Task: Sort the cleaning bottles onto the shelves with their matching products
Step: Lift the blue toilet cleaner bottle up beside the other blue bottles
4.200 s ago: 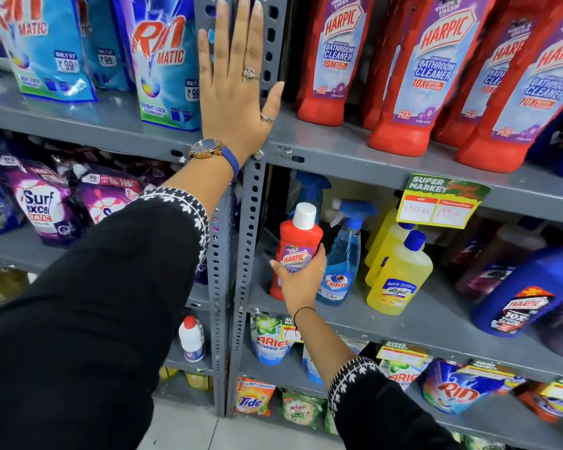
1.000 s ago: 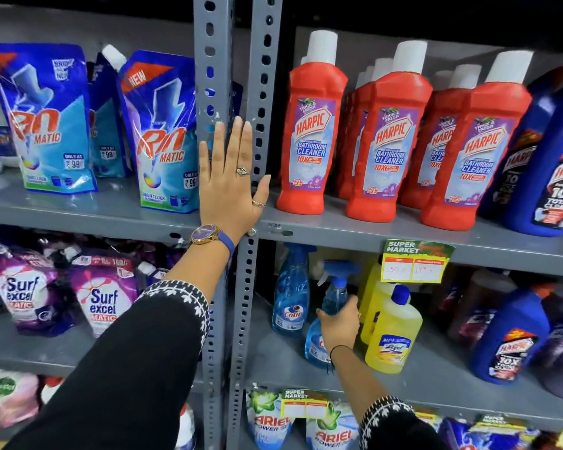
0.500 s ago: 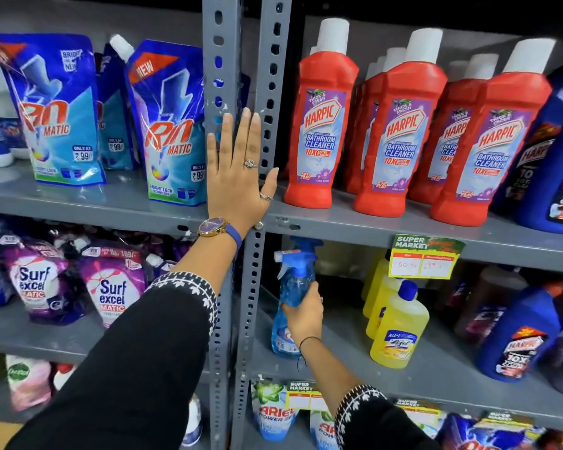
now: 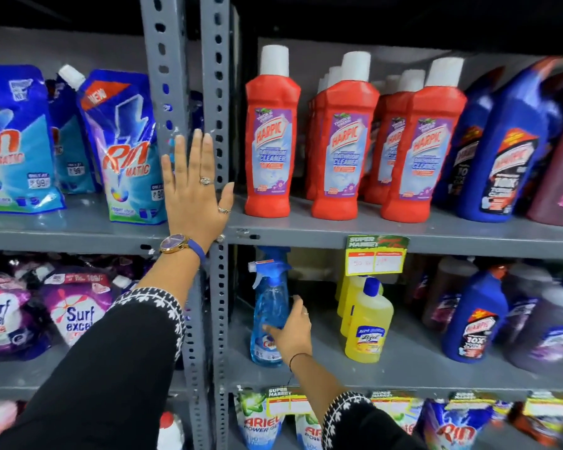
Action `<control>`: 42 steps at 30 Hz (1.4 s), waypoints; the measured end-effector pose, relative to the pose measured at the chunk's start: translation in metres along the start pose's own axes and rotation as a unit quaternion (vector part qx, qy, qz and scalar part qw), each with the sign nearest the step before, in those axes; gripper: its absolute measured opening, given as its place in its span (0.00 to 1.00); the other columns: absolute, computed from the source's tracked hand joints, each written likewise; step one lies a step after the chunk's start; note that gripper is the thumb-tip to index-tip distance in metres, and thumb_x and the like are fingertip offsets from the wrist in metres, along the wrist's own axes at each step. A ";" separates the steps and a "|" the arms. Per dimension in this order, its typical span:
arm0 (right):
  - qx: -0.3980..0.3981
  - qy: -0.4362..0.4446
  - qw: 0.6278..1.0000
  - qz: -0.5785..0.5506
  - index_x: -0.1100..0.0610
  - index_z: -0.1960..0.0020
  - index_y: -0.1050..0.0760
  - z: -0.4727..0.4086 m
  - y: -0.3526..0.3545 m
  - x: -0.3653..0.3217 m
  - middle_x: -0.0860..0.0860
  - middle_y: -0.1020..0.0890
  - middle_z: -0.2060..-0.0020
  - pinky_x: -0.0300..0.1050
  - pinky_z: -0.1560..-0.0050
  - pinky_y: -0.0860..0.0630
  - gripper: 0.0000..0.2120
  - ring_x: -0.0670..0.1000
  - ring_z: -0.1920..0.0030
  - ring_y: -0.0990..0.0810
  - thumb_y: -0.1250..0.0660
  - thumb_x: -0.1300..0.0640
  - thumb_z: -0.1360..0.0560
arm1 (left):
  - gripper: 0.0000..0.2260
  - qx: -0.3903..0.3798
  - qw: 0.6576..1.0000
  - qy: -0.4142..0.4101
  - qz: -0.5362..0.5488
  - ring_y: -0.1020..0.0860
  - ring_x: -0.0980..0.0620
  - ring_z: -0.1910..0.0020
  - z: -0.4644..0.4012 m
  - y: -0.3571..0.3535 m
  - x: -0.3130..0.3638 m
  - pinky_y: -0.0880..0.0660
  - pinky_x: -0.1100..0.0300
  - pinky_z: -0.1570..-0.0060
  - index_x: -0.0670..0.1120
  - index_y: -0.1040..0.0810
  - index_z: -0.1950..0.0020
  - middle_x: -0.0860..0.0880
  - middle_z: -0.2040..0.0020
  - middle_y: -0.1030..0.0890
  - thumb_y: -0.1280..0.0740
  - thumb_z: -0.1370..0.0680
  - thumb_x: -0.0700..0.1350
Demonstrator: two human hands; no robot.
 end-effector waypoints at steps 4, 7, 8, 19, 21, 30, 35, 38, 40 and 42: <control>-0.018 0.032 0.998 0.050 0.55 0.24 0.47 0.010 0.035 0.031 0.54 0.37 0.27 0.48 0.29 0.38 0.44 0.55 0.27 0.39 0.25 0.54 0.31 | 0.32 -0.012 1.000 0.016 -0.011 0.52 0.39 0.24 -0.001 0.003 0.004 0.67 0.52 0.27 0.42 0.54 0.22 0.41 0.22 0.48 0.45 0.21 0.53; -0.017 0.029 0.993 0.117 0.55 0.25 0.46 0.015 0.071 0.065 0.54 0.37 0.27 0.45 0.29 0.39 0.39 0.54 0.27 0.38 0.28 0.51 0.28 | 0.30 -0.003 1.000 -0.014 -0.009 0.51 0.41 0.24 -0.008 0.011 0.029 0.69 0.52 0.28 0.42 0.52 0.22 0.40 0.23 0.48 0.47 0.20 0.53; -0.007 0.025 0.990 0.137 0.56 0.25 0.45 0.016 0.087 0.079 0.54 0.35 0.28 0.46 0.30 0.38 0.38 0.54 0.29 0.37 0.29 0.50 0.27 | 0.30 0.002 0.999 -0.041 0.001 0.50 0.41 0.24 -0.013 0.014 0.047 0.68 0.51 0.28 0.42 0.51 0.22 0.40 0.23 0.47 0.46 0.20 0.52; 0.154 -0.035 0.966 0.207 0.62 0.28 0.42 -0.003 0.297 0.170 0.60 0.33 0.30 0.47 0.30 0.42 0.34 0.58 0.29 0.37 0.31 0.51 0.26 | 0.30 0.016 0.991 -0.096 0.094 0.44 0.41 0.26 -0.050 0.007 0.298 0.61 0.52 0.27 0.39 0.44 0.24 0.40 0.24 0.41 0.41 0.22 0.51; 0.187 -0.044 0.962 0.194 0.63 0.28 0.42 -0.014 0.329 0.174 0.62 0.34 0.30 0.51 0.30 0.42 0.37 0.61 0.29 0.37 0.29 0.50 0.28 | 0.30 0.013 0.991 -0.096 0.089 0.42 0.41 0.26 -0.051 0.003 0.336 0.59 0.51 0.27 0.39 0.44 0.24 0.39 0.25 0.40 0.41 0.22 0.52; 0.223 -0.053 0.967 0.114 0.61 0.25 0.47 -0.070 0.387 0.187 0.60 0.39 0.27 0.61 0.28 0.44 0.52 0.59 0.26 0.42 0.21 0.46 0.39 | 0.31 -0.068 0.992 -0.080 0.076 0.47 0.44 0.24 -0.026 -0.040 0.423 0.58 0.53 0.27 0.41 0.48 0.23 0.42 0.23 0.44 0.47 0.20 0.57; 0.193 -0.101 0.970 0.111 0.55 0.24 0.52 -0.088 0.383 0.210 0.56 0.44 0.25 0.73 0.32 0.49 0.57 0.57 0.25 0.49 0.21 0.43 0.40 | 0.32 -0.065 0.994 -0.066 0.065 0.49 0.43 0.24 -0.021 -0.049 0.423 0.59 0.52 0.26 0.41 0.48 0.23 0.42 0.23 0.45 0.48 0.21 0.58; 0.192 -0.110 0.969 0.106 0.52 0.24 0.52 -0.096 0.382 0.219 0.57 0.44 0.26 0.74 0.33 0.50 0.56 0.58 0.25 0.50 0.20 0.44 0.41 | 0.32 -0.052 0.994 -0.074 0.061 0.48 0.44 0.24 -0.020 -0.047 0.426 0.60 0.54 0.26 0.40 0.48 0.23 0.41 0.23 0.44 0.47 0.21 0.58; 0.197 -0.107 0.968 0.111 0.51 0.25 0.50 -0.099 0.382 0.223 0.58 0.43 0.26 0.74 0.33 0.50 0.55 0.59 0.25 0.49 0.20 0.46 0.40 | 0.32 -0.043 0.995 -0.070 0.061 0.47 0.43 0.24 -0.020 -0.045 0.426 0.60 0.55 0.26 0.40 0.47 0.23 0.41 0.23 0.43 0.46 0.21 0.57; 0.201 -0.100 0.967 0.121 0.52 0.25 0.48 -0.101 0.382 0.225 0.59 0.40 0.28 0.74 0.33 0.49 0.52 0.59 0.26 0.46 0.21 0.47 0.40 | 0.32 -0.039 0.995 -0.067 0.059 0.47 0.44 0.24 -0.019 -0.045 0.426 0.59 0.54 0.26 0.40 0.47 0.23 0.41 0.23 0.43 0.46 0.21 0.57</control>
Point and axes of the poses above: each hand's wrist, its own z-axis away from the middle knuckle, its own y-axis out of the back of the hand, x = y × z, the point moved 9 cm from there along -z, towards the middle knuckle
